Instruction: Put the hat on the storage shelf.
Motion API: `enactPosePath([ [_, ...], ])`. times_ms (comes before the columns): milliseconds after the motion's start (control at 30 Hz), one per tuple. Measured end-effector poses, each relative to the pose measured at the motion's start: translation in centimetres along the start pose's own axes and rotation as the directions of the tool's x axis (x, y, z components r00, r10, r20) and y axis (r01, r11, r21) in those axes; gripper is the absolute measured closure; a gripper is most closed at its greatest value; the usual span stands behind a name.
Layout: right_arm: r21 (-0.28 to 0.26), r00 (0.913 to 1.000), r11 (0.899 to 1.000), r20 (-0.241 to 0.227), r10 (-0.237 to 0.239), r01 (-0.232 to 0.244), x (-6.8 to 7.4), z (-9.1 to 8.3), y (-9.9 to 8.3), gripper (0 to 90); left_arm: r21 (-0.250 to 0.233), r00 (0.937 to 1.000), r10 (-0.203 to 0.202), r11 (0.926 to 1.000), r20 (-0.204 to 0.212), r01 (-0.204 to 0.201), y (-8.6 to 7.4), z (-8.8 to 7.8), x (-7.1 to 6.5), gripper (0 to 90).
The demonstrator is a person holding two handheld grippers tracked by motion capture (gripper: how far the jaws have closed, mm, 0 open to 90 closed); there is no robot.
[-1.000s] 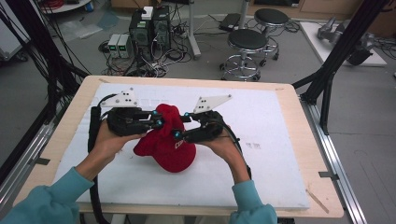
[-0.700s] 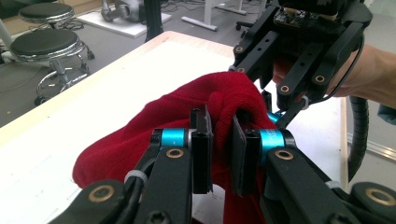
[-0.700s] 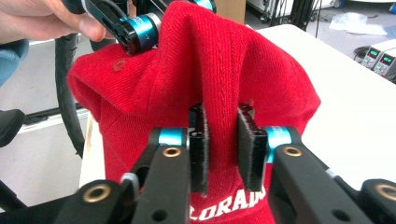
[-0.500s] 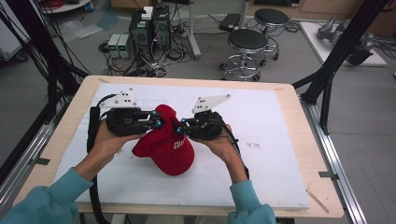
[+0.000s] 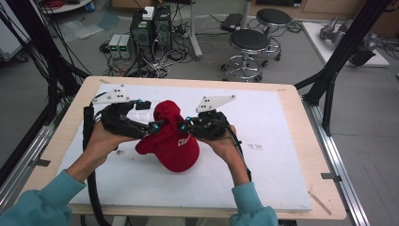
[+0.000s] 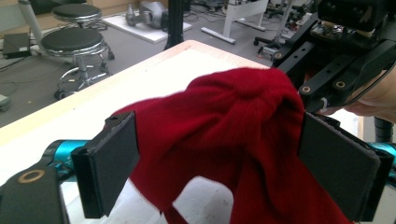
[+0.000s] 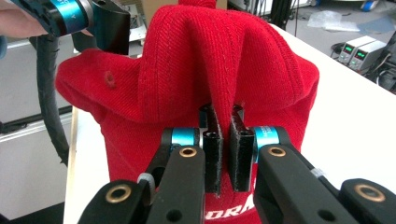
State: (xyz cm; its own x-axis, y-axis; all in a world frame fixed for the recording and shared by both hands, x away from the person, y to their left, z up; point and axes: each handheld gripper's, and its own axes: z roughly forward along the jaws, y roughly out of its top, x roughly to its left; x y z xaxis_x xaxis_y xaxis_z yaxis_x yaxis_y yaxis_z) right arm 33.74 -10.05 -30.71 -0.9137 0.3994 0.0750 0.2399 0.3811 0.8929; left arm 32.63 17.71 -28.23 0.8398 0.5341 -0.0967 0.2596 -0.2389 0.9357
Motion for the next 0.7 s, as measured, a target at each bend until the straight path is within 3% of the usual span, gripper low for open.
enactPosePath([
  [367,-0.046,0.9969,0.998,0.068,0.040,-0.036,-0.6,-1.3,0.1,86.1,-0.031,0.9998,0.019,0.9993,-0.008,-0.020,-0.3,-2.8,0.2,13.2],
  [467,-0.060,0.9960,0.997,0.079,0.043,-0.038,-0.6,-1.7,0.1,86.0,-0.023,0.9995,0.029,0.9993,-0.013,-0.029,-0.8,-3.7,0.0,13.2],
  [700,-0.096,0.9935,0.994,0.097,0.060,-0.051,-0.5,-2.4,0.3,85.8,-0.005,1.0000,-0.001,1.0000,-0.006,0.001,-3.4,-5.1,-0.3,13.3],
])
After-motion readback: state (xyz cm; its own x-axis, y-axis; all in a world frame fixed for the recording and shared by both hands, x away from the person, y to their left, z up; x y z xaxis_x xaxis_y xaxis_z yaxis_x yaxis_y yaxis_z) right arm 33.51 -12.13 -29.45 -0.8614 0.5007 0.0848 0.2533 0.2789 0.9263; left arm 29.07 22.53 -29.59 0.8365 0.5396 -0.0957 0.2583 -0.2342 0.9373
